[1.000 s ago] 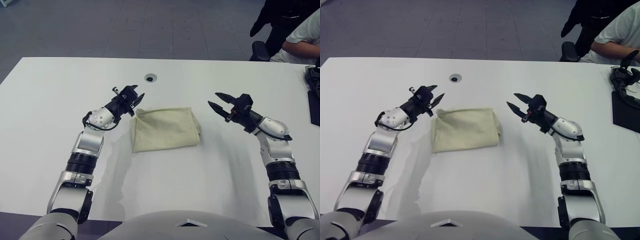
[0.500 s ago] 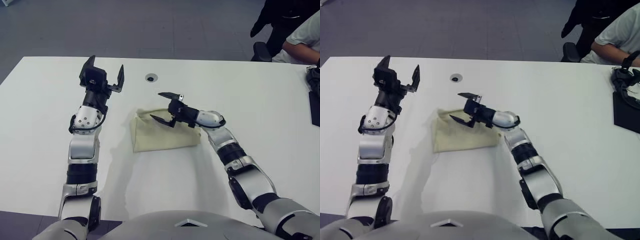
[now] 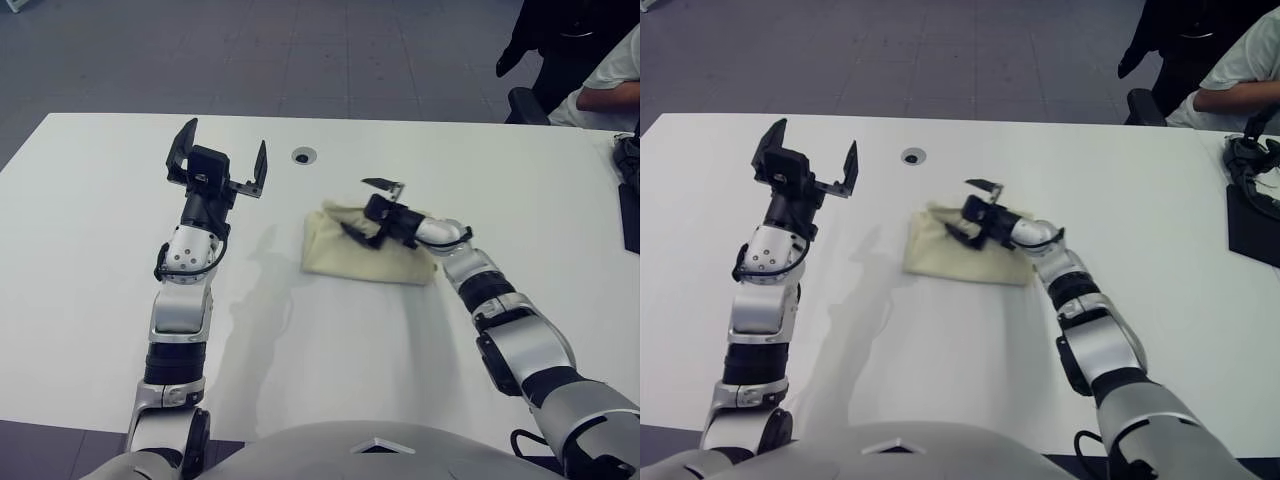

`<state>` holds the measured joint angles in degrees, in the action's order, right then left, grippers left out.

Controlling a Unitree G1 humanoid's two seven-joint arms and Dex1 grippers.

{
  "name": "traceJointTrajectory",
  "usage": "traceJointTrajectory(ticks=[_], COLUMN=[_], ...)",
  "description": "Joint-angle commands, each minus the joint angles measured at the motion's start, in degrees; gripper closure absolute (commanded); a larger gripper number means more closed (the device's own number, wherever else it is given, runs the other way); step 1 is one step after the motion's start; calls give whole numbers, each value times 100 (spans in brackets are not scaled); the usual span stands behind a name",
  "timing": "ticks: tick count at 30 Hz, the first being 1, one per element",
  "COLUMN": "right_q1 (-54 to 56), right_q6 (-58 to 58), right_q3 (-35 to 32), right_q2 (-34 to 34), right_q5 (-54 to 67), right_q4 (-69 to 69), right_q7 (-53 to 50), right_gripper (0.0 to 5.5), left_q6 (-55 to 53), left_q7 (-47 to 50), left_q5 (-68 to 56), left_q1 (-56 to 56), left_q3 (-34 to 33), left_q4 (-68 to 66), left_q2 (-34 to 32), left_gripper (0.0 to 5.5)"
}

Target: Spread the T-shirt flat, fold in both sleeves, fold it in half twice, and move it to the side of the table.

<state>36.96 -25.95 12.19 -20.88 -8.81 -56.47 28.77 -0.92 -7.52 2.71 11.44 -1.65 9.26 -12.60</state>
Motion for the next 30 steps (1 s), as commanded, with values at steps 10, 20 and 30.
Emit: traceJointTrajectory(ticks=[10, 20, 30], right_q1=[-2687, -2696, -2608], right_q6=[1464, 1178, -220], right_q3=[-3304, -3594, -1768], right_q2=[-1279, -794, 838], right_q5=[1984, 1568, 850], right_q4=[1135, 3875, 4877], right_q7=[-2130, -3586, -3279], right_gripper=[11, 11, 11], left_q6=[-705, -594, 714], left_q7=[192, 299, 594], left_q5=[40, 153, -24], left_q1=[-1067, -1454, -748], left_q3=[468, 860, 737], left_q4=[1497, 1347, 368], left_q2=[482, 730, 1198], left_gripper=[11, 11, 11])
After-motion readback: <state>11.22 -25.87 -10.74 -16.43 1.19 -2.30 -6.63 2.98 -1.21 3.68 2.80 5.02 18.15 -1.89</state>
